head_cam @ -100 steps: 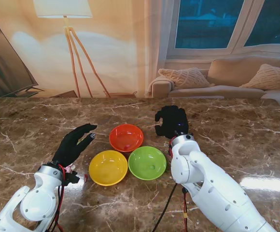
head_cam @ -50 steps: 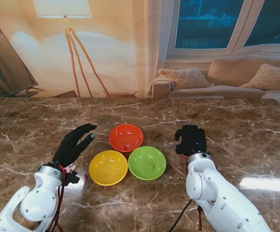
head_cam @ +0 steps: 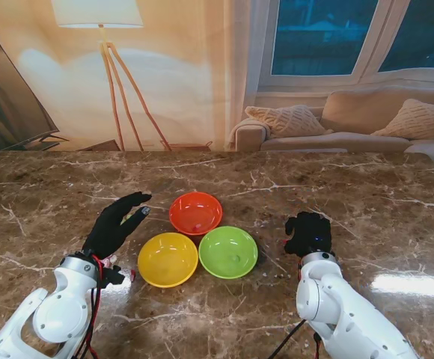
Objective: Portion candies into small dishes
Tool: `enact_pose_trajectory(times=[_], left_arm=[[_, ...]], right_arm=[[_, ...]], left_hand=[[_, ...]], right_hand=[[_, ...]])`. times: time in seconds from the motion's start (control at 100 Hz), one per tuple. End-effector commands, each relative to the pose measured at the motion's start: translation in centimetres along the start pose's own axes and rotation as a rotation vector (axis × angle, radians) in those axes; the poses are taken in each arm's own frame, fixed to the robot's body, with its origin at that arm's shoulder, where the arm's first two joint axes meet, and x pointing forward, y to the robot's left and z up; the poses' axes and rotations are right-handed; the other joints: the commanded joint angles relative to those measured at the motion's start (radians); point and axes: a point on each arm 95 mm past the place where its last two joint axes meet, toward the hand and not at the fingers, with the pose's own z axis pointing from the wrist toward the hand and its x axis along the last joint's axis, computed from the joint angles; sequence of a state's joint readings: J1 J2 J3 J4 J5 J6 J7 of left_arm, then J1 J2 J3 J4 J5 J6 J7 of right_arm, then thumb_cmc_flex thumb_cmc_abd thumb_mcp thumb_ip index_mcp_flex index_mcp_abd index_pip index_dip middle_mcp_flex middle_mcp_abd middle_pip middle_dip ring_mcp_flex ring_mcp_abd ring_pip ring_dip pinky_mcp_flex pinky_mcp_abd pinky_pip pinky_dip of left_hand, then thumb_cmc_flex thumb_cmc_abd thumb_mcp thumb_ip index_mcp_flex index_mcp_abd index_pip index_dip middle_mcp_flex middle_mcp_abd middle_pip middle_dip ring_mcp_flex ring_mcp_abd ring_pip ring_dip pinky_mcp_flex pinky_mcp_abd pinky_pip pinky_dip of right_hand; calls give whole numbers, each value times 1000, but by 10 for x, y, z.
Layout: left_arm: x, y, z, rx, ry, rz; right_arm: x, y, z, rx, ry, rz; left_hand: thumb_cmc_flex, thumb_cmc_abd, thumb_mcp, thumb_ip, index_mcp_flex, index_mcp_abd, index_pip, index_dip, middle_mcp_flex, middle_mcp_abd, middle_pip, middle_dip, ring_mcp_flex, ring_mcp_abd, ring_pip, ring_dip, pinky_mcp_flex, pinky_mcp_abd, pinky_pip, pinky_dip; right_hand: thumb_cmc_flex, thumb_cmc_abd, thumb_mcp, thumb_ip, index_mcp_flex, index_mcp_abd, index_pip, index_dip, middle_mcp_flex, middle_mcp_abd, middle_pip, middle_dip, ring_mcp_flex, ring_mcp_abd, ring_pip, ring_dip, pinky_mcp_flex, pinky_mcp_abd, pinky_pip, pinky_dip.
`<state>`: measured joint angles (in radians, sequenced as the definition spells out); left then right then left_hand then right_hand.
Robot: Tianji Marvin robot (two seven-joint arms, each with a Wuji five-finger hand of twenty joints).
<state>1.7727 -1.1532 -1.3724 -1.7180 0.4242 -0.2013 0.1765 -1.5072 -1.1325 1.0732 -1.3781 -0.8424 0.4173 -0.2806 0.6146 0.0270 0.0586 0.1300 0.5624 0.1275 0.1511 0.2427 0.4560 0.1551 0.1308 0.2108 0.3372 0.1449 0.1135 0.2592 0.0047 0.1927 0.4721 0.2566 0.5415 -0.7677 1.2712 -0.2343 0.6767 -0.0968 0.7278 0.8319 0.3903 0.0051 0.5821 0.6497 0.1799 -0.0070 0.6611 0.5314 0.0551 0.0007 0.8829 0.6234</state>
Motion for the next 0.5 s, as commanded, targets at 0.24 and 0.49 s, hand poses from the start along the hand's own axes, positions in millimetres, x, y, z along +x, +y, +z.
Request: enact_pose_trajectory(times=[0.24, 0.49], left_arm=[[-1, 3, -2, -12, -6, -1], [-1, 2, -2, -13, -5, -1]], right_arm=[[-5, -24, -1, 52, -23, 7], [-4, -30, 1, 55, -24, 13]], left_hand=[[10, 4, -24, 5, 2, -18, -1, 18, 1, 12, -10, 3, -20, -17, -19, -15, -14, 12, -26, -16], [11, 3, -25, 4, 2, -19, -1, 18, 1, 12, -10, 3, -20, -17, -19, -15, -15, 13, -27, -16]], right_hand=[[-14, 1, 16, -19, -34, -26, -4, -13, -21, 0, 14, 10, -31, -31, 12, -4, -10, -8, -14, 2], [32, -10, 2, -57, -6, -59, 87, -69, 9, -7, 25, 7, -10, -33, 18, -2, 0, -6, -8, 2]])
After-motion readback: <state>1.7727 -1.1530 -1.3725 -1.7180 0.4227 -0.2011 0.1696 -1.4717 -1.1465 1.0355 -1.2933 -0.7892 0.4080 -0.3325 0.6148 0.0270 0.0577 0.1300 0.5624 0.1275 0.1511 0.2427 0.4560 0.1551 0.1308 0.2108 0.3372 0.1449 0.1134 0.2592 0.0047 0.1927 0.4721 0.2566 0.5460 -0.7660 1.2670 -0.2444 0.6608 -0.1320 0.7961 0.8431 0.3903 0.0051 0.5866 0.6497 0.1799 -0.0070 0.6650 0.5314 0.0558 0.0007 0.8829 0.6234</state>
